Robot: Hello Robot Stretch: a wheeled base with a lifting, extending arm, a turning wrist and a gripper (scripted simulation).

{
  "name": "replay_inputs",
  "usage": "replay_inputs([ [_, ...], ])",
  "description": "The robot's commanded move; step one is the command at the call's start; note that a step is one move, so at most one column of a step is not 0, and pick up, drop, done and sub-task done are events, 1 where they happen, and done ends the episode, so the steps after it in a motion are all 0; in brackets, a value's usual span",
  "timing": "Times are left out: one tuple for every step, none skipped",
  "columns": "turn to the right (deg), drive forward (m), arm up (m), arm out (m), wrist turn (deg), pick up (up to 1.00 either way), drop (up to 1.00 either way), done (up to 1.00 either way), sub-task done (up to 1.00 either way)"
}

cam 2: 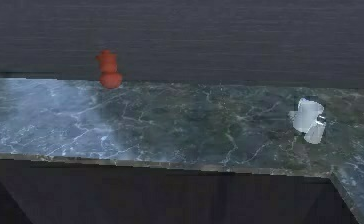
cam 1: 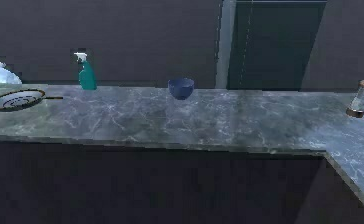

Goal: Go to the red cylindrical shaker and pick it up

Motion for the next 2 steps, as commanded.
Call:
replay_inputs([
  [-15.0, 0.00, 0.00, 0.00, 0.0, 0.00, 0.00, 0.00, 0.00],
  [45.0, 0.00, 0.00, 0.00, 0.0, 0.00, 0.00, 0.00, 0.00],
])
